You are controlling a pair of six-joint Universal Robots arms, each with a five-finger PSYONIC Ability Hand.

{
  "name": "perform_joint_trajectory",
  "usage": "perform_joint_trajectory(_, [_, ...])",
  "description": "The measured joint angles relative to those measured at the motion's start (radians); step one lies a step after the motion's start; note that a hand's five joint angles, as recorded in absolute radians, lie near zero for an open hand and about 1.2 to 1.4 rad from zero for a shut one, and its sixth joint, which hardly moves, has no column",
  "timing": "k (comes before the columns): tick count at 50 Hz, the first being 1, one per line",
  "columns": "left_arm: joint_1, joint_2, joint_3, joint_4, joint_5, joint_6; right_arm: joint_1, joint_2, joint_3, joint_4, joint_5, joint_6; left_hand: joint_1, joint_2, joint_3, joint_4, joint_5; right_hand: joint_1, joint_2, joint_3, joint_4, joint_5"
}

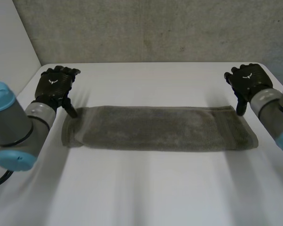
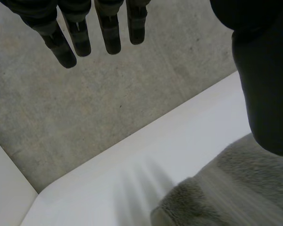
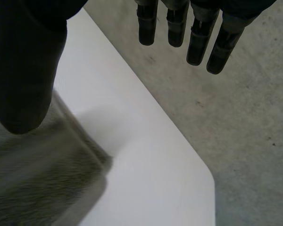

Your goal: Fold the towel.

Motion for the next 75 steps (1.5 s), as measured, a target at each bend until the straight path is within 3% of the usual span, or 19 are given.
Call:
perform_joint_trajectory(8, [-0.014,0.119,-0.193,0.037,0.004,0.000,-0.023,-0.187,0.304,-0.042,-0.060,0.001,0.000,-0.003,0.000,0.000,0.000,-0.004,0.000,0.000,0.000,0.000])
perform_joint_trajectory(20, [-0.011,0.066,-0.265,0.129,-0.004,0.002,-0.144,-0.134,0.466,-0.185,-0.116,-0.002,0.000,-0.003,0.000,0.000,0.000,0.044,0.004,0.019,0.010,0.046])
perform_joint_trajectory(27, [0.001,0.055,-0.277,0.170,-0.011,0.002,-0.184,-0.042,0.452,-0.209,-0.146,-0.002,0.000,-0.003,0.000,0.000,0.000,0.148,0.100,0.127,0.116,0.166])
perform_joint_trajectory(33, [0.004,0.053,-0.286,0.185,-0.011,0.002,-0.196,0.003,0.433,-0.231,-0.169,0.004,0.000,-0.003,0.000,0.000,0.000,0.402,0.380,0.388,0.370,0.405])
perform_joint_trajectory(38, [0.003,0.053,-0.290,0.188,-0.011,0.002,-0.198,0.021,0.424,-0.261,-0.176,0.009,-0.001,-0.003,0.000,0.000,-0.017,0.513,0.464,0.488,0.474,0.510])
perform_joint_trajectory(45, [0.003,0.052,-0.293,0.189,-0.012,0.002,-0.205,0.043,0.415,-0.300,-0.178,0.014,-0.004,-0.003,0.000,0.000,-0.017,1.085,1.047,1.057,1.050,1.078])
perform_joint_trajectory(58, [0.004,0.052,-0.300,0.190,-0.013,0.002,-0.276,0.043,0.394,-0.311,-0.176,0.007,-0.004,-0.003,0.000,0.000,-0.017,1.095,1.054,1.080,1.078,1.098])
perform_joint_trajectory(65, [0.004,0.052,-0.306,0.191,-0.012,0.002,-0.379,0.036,0.354,-0.272,-0.177,-0.016,-0.004,-0.003,-0.001,0.000,-0.017,1.095,1.054,1.080,1.078,1.098])
perform_joint_trajectory(69, [0.003,0.053,-0.311,0.191,-0.012,0.002,-0.459,0.030,0.295,-0.226,-0.176,-0.066,-0.004,-0.003,-0.001,0.000,-0.017,1.095,1.054,1.080,1.078,1.098])
perform_joint_trajectory(75, [0.000,0.056,-0.319,0.191,-0.012,0.001,-0.485,0.025,0.170,-0.120,-0.164,-0.180,-0.004,-0.003,-0.001,0.000,-0.017,1.098,1.054,1.084,1.078,1.098])
